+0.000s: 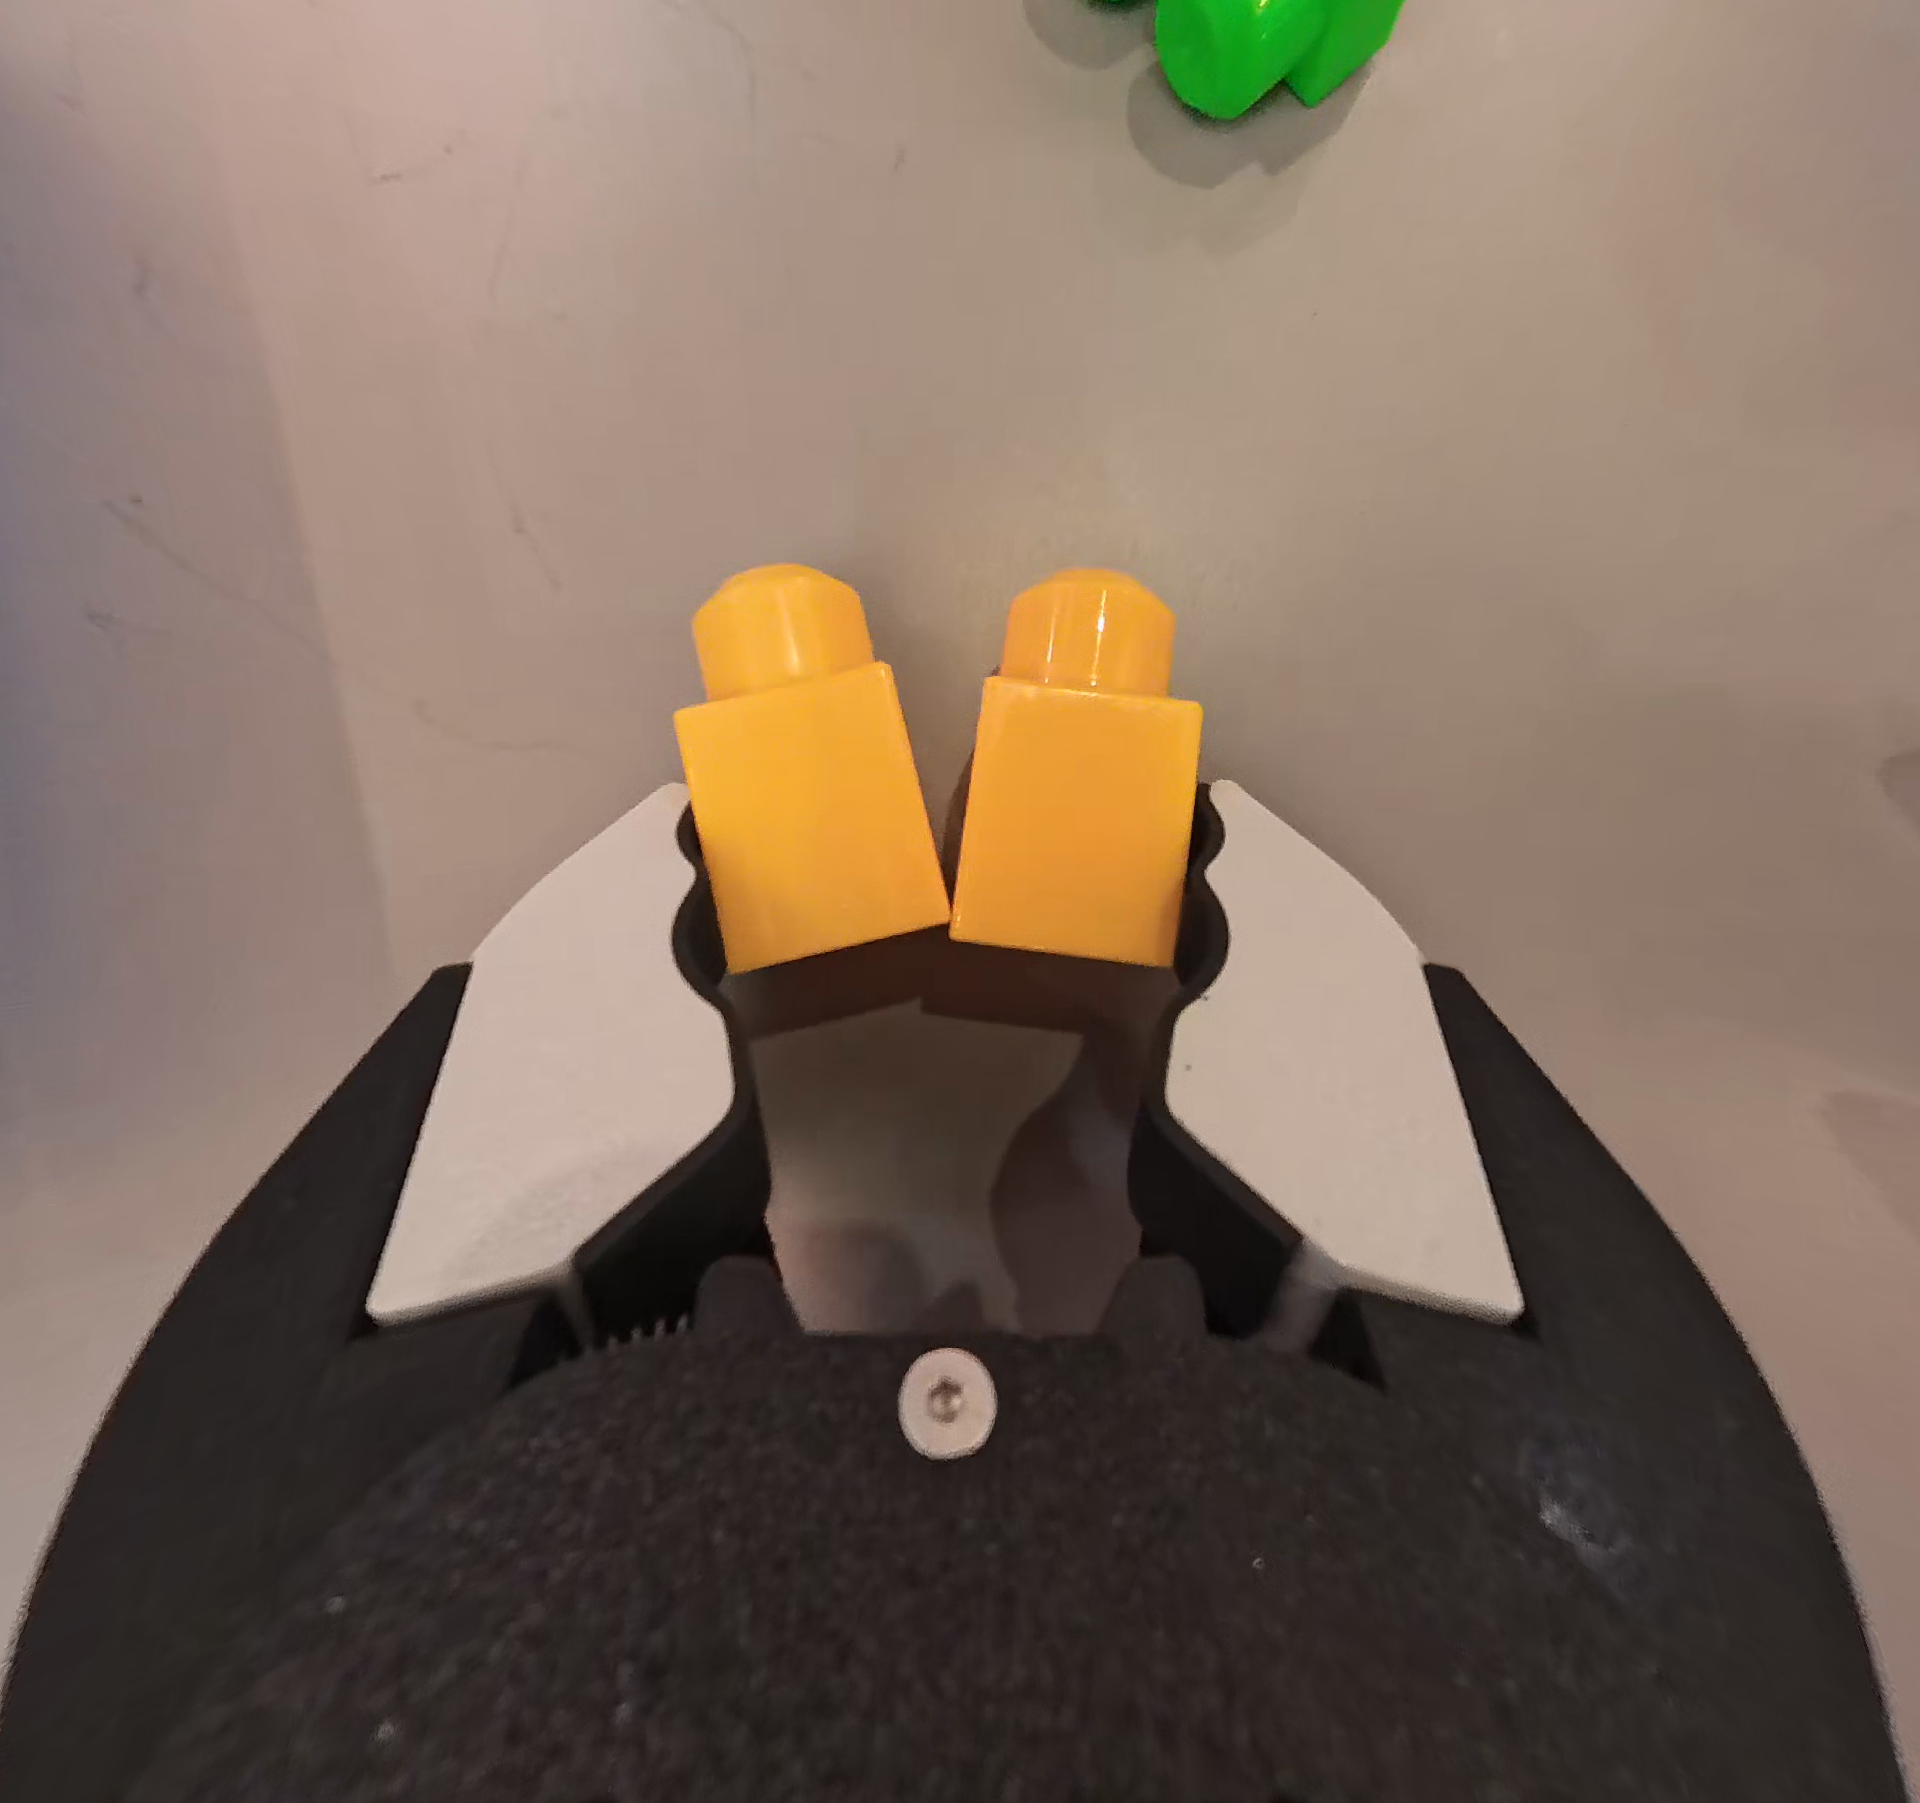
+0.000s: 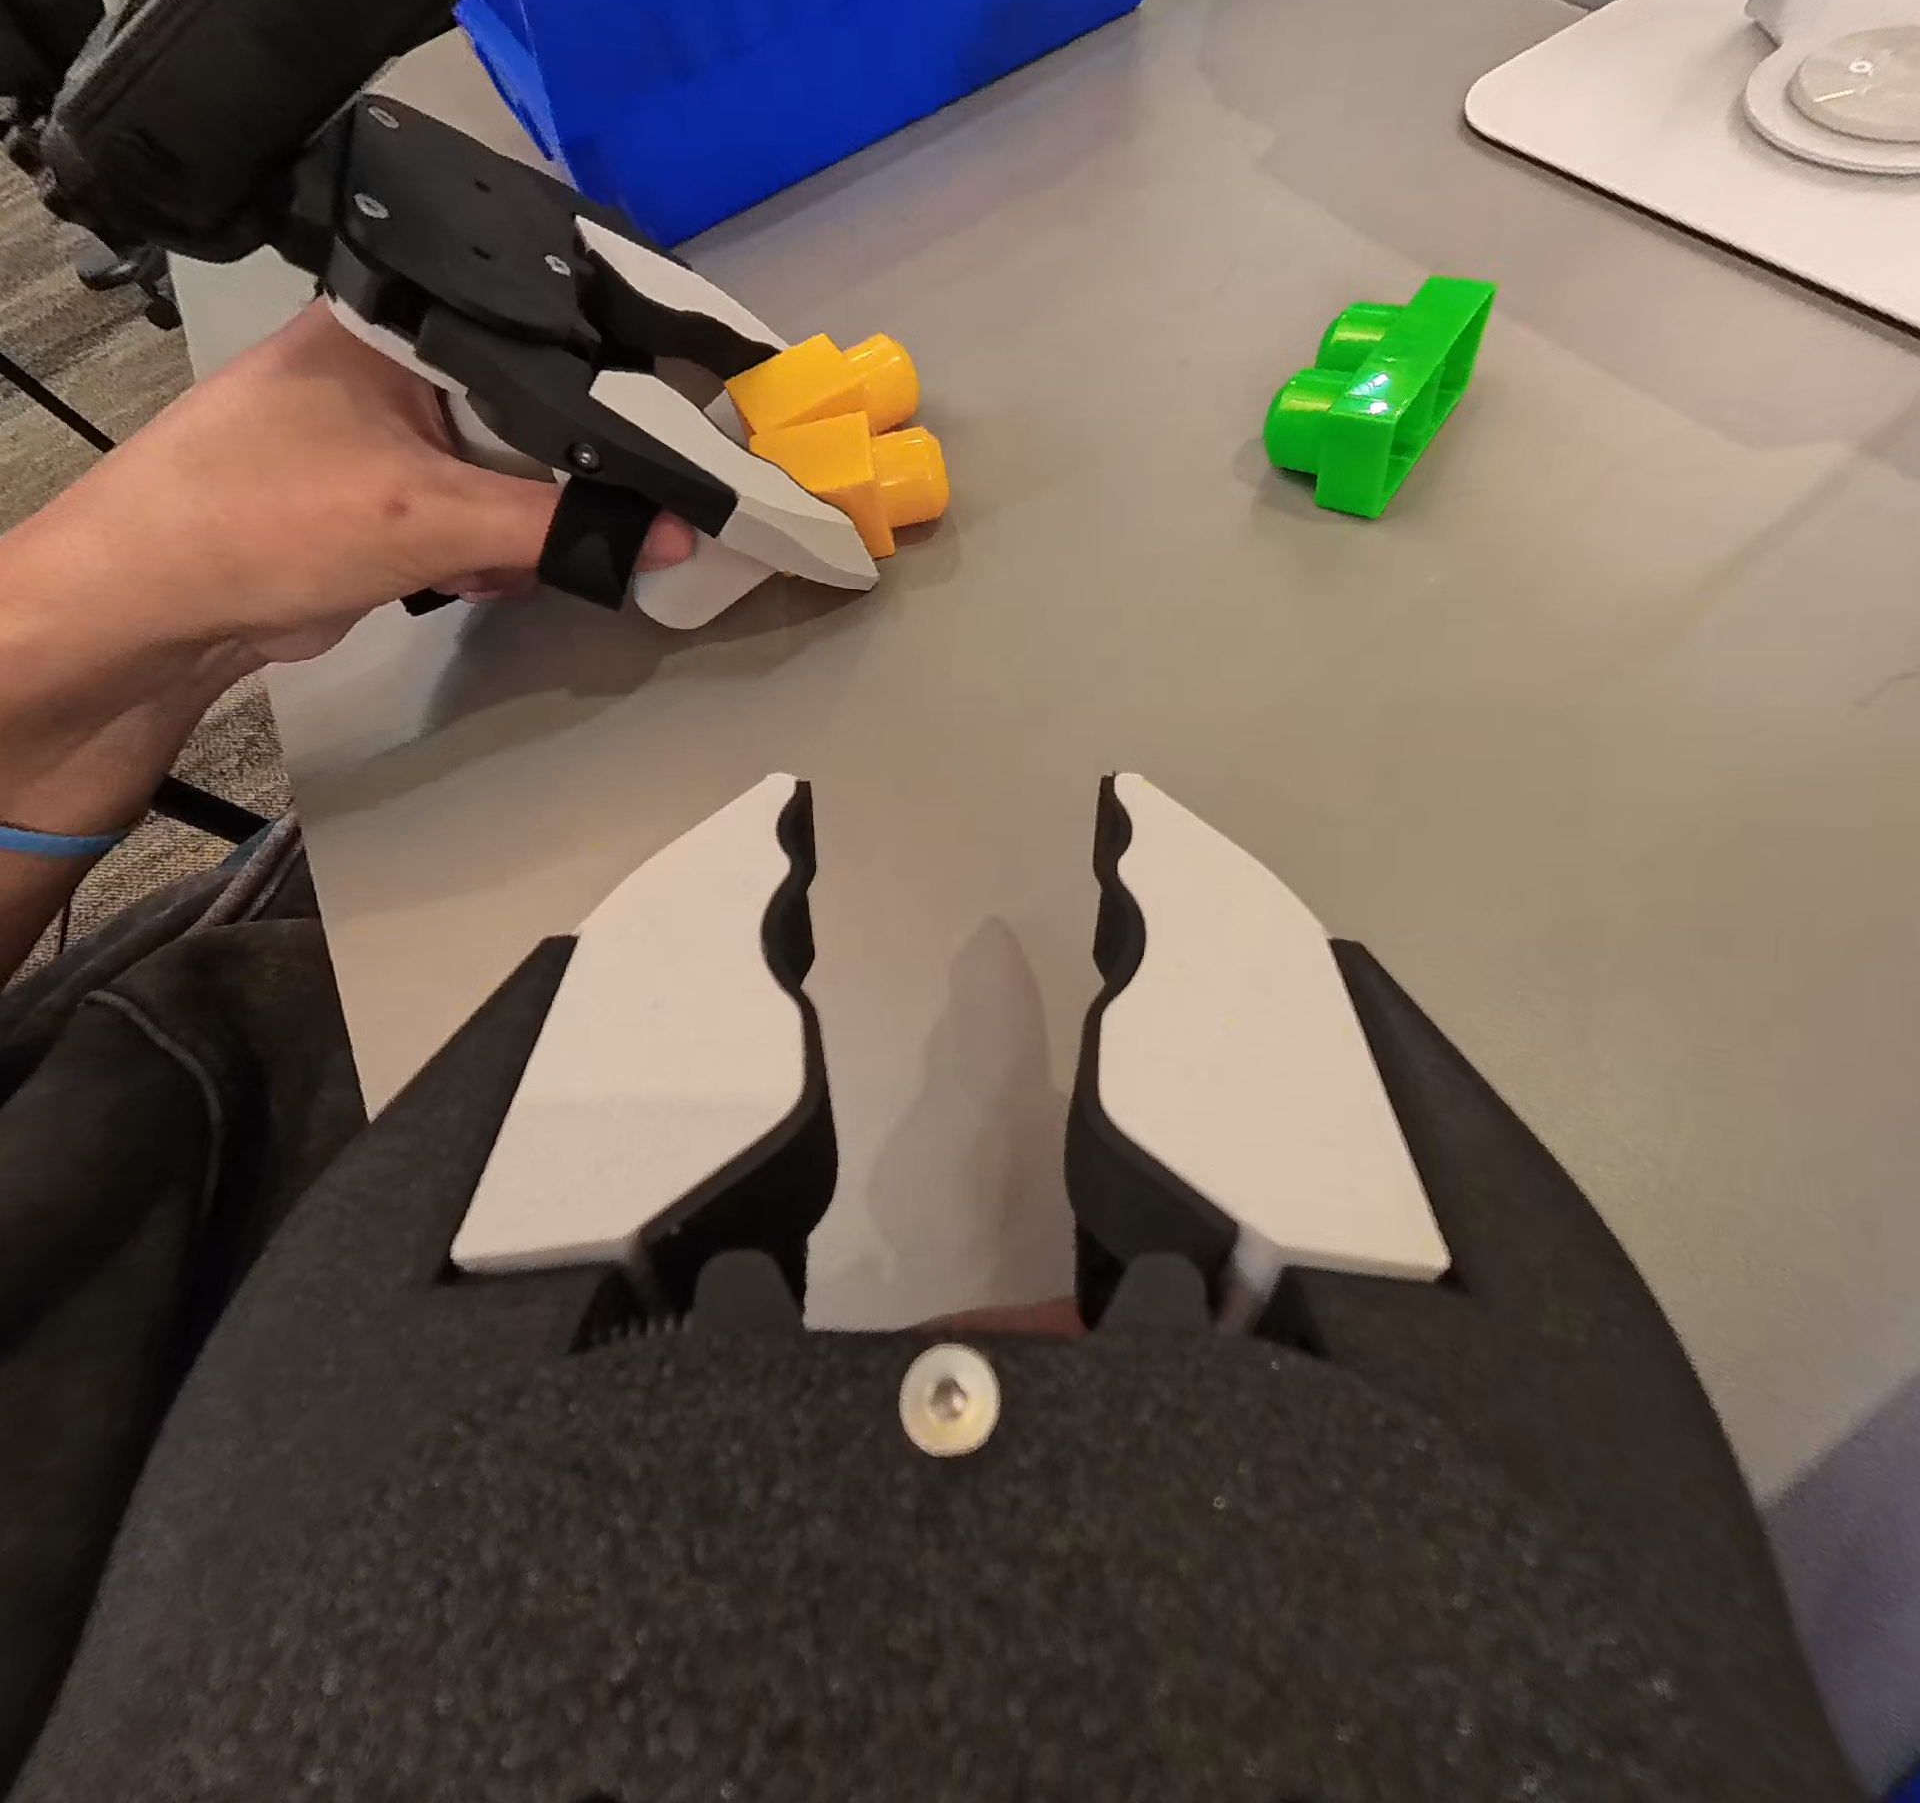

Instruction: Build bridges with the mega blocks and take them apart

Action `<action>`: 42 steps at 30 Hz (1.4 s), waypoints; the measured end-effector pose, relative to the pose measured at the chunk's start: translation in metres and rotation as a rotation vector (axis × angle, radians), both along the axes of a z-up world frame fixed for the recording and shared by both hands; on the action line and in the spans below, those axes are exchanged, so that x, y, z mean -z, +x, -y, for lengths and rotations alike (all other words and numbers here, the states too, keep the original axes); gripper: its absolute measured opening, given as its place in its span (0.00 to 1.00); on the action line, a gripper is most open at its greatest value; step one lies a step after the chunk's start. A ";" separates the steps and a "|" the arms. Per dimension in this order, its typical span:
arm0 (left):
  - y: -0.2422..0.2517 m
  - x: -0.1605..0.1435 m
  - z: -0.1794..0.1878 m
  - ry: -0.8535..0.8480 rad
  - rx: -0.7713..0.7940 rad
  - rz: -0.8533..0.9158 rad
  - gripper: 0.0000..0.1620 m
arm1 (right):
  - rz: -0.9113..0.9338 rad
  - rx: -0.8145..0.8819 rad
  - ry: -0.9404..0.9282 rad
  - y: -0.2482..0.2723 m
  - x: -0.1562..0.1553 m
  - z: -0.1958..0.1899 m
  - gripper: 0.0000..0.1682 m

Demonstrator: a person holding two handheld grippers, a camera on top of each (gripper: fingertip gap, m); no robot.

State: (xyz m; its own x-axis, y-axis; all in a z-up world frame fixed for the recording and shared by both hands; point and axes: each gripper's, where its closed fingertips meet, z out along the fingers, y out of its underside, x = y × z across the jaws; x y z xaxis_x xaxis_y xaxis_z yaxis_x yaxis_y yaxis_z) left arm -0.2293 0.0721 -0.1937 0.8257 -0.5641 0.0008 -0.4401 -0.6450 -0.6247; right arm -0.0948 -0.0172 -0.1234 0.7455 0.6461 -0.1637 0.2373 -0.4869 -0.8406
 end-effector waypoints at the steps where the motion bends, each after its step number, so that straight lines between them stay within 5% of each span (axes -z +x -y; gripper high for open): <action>1: 0.000 0.000 0.001 0.000 0.010 -0.001 0.53 | 0.002 0.001 0.000 0.000 0.000 0.000 0.31; 8: 0.003 -0.003 0.023 0.004 0.268 -0.047 0.52 | 0.001 0.000 0.003 0.001 -0.001 0.001 0.31; 13: 0.003 -0.021 0.045 0.043 0.456 0.086 0.50 | -0.004 0.003 0.004 0.001 -0.002 0.000 0.31; 23: -0.005 -0.005 0.055 -0.061 0.497 0.057 0.53 | 0.013 -0.006 -0.008 -0.004 0.003 0.001 0.31; 35: -0.016 -0.023 0.068 0.094 0.486 0.061 0.55 | 0.014 -0.004 -0.010 -0.002 0.004 0.001 0.31; 38: -0.025 -0.008 0.063 0.082 0.469 -0.066 0.58 | 0.018 -0.007 -0.011 -0.003 0.005 0.001 0.31; 42: -0.015 -0.006 0.062 0.082 0.476 -0.028 0.53 | 0.018 -0.007 -0.010 -0.002 0.004 0.001 0.30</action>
